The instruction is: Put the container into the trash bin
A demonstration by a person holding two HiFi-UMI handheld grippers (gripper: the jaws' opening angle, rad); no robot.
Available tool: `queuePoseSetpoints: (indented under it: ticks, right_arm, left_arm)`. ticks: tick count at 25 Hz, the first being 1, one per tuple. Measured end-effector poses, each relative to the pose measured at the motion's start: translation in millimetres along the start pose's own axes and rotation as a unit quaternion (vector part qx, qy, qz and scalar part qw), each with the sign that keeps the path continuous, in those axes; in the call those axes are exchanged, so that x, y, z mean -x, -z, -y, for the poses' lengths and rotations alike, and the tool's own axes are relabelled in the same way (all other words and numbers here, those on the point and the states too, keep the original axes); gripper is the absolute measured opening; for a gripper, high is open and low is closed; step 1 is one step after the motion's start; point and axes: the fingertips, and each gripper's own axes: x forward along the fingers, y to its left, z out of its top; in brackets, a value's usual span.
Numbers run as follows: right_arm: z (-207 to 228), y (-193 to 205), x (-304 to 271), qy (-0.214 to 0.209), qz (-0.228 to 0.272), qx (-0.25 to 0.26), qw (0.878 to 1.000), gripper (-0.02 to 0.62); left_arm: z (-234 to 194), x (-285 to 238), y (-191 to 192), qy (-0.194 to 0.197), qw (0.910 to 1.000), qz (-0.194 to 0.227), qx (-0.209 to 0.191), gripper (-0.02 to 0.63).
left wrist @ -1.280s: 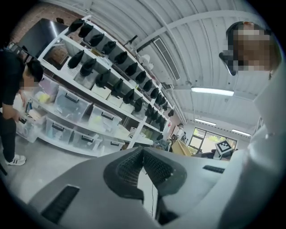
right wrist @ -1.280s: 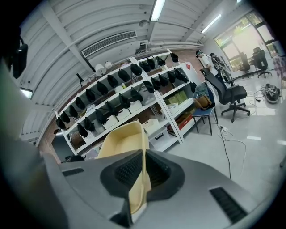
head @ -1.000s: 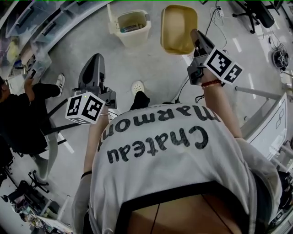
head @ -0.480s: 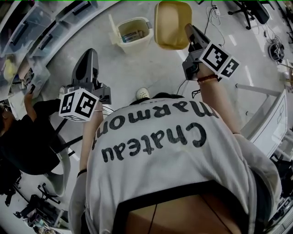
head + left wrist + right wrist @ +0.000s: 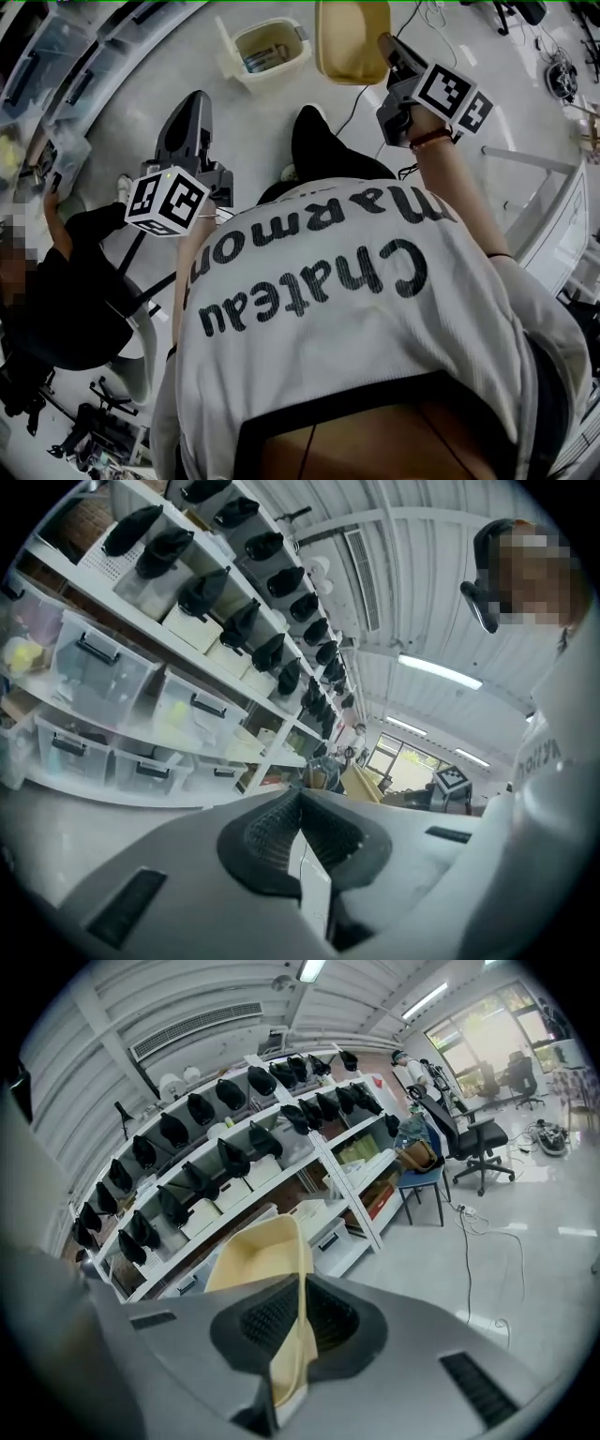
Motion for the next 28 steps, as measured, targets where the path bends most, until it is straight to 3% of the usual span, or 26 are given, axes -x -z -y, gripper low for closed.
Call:
queuePoseSetpoints:
  ticks: [3, 15, 20, 28]
  right_arm:
    - [2, 2, -9, 0.003, -0.008, 0.006, 1.0, 0.038]
    - [10, 0, -88, -0.013, -0.055, 0.004, 0.998, 0.038]
    - [15, -24, -131, -0.033, -0.069, -0.008, 0.997, 0.038]
    - [10, -71, -214, -0.083, -0.104, 0.014, 0.991, 0.038]
  left_arm:
    - [-5, 1, 6, -0.003, 0.9999, -0.012, -0.006, 0.023]
    - [-49, -37, -8, -0.052, 0.9984, 0.015, 0.017, 0.021]
    - [-60, -75, -20, -0.073, 0.9968, 0.022, 0.025, 0.023]
    - [-72, -140, -44, -0.108, 0.9927, 0.044, 0.031, 0.021]
